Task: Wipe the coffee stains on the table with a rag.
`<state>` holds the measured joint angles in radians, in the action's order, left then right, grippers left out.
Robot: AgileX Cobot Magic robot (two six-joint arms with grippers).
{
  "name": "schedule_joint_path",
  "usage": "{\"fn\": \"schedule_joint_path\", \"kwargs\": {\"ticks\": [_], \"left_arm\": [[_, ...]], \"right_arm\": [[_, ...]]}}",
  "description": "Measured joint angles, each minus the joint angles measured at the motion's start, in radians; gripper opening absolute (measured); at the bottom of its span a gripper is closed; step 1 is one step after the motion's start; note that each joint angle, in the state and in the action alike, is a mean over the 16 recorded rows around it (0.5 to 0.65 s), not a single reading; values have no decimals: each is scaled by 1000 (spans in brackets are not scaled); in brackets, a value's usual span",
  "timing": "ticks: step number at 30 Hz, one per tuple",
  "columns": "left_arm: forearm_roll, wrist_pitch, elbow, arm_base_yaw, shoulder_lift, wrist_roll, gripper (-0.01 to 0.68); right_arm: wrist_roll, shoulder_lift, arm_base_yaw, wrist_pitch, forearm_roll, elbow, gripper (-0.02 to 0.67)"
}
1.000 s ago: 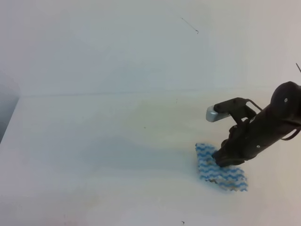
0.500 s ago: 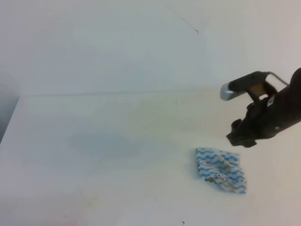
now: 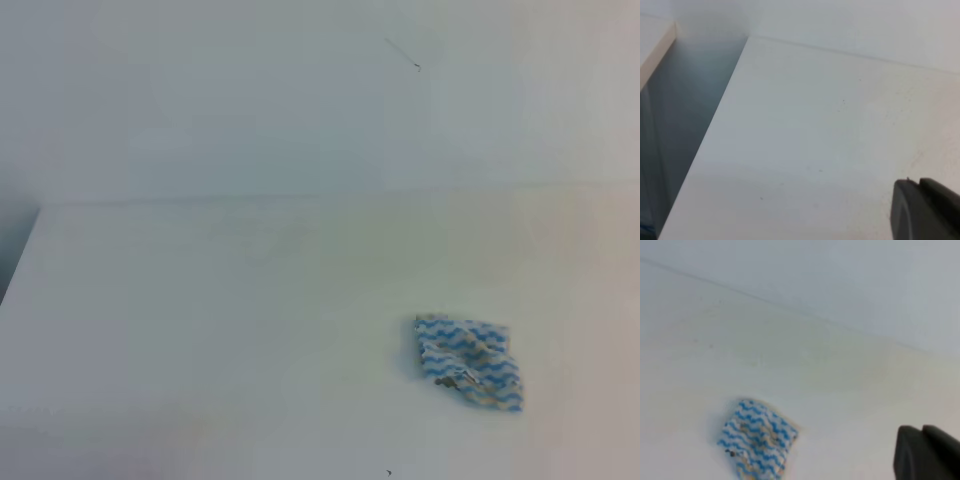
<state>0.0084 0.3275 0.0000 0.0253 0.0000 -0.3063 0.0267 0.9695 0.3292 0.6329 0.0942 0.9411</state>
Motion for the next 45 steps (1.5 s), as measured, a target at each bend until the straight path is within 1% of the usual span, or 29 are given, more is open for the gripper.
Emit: {"fn": "schedule_joint_path", "kwargs": {"ticks": [10, 14, 17, 23, 32, 40, 45], "left_arm": [[0, 0, 0, 0, 0, 0, -1], [0, 0, 0, 0, 0, 0, -1], [0, 0, 0, 0, 0, 0, -1], [0, 0, 0, 0, 0, 0, -1], [0, 0, 0, 0, 0, 0, -1], [0, 0, 0, 0, 0, 0, -1], [0, 0, 0, 0, 0, -1, -1]], "right_arm": [[-80, -519, 0, -58, 4, -368, 2], [-96, -670, 0, -78, 5, -463, 1], [-97, -749, 0, -84, 6, -503, 1], [-96, -825, 0, -74, 7, -533, 0], [-96, -835, -9, -69, 11, -555, 0], [-96, -859, -95, -106, 22, -626, 0], [-96, -905, -160, -190, 27, -712, 0]]}}
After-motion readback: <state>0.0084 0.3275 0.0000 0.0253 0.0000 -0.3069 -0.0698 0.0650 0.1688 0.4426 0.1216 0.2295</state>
